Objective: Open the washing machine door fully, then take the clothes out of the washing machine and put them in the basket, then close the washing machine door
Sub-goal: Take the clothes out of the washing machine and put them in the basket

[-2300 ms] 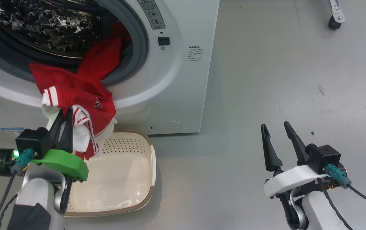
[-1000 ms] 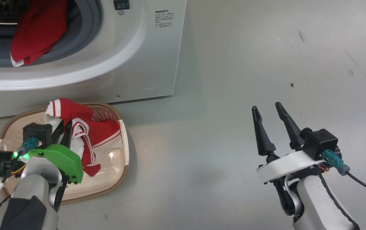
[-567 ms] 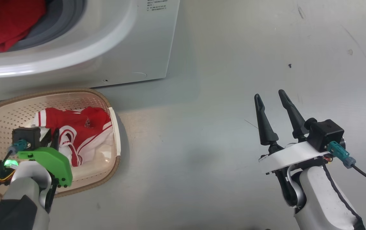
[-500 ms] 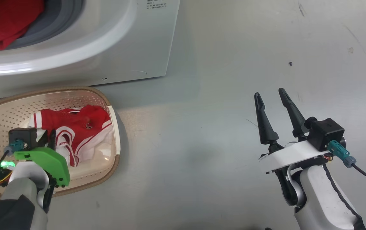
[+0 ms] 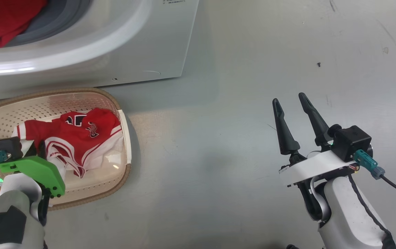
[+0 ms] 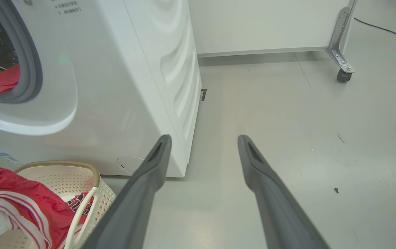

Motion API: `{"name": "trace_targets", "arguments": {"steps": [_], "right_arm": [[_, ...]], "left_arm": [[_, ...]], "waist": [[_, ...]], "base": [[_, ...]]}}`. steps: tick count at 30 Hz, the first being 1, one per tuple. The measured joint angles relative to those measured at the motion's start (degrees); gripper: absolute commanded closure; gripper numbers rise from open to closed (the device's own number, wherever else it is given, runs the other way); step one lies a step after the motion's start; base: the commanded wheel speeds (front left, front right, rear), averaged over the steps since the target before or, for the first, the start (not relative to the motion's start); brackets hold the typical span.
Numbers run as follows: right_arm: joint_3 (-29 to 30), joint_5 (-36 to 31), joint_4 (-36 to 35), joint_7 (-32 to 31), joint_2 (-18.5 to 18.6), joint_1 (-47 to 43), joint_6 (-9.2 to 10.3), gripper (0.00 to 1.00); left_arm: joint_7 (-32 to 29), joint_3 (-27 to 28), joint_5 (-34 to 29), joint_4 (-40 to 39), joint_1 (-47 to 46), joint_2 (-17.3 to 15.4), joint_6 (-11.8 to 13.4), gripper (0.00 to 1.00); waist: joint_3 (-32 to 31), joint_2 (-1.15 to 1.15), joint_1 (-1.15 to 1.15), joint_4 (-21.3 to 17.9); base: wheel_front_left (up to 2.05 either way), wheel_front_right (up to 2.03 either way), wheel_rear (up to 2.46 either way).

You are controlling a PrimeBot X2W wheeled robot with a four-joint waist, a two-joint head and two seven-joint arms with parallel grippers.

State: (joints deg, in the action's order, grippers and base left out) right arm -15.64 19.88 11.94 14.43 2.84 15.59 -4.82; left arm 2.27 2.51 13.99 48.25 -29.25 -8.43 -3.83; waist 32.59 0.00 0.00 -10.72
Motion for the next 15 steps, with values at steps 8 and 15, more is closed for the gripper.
{"name": "trace_targets", "arguments": {"steps": [8, 15], "right_arm": [[0.0, -0.31, 0.41, 0.0, 0.0, 0.37, -0.01, 0.0], [0.32, -0.36, 1.29, 0.0, 0.0, 0.38, -0.02, 0.0]], "left_arm": [[0.47, -0.71, 0.01, 3.32, -1.01, 0.31, 0.0, 0.0], [2.9, -1.11, 0.01, 5.46, -1.29, 0.73, -0.01, 0.0]], "waist": [[-0.39, 0.0, 0.0, 0.34], [-1.66, 0.0, 0.0, 0.64]], "base": [[0.0, 0.0, 0.0], [0.0, 0.0, 0.0]]}}
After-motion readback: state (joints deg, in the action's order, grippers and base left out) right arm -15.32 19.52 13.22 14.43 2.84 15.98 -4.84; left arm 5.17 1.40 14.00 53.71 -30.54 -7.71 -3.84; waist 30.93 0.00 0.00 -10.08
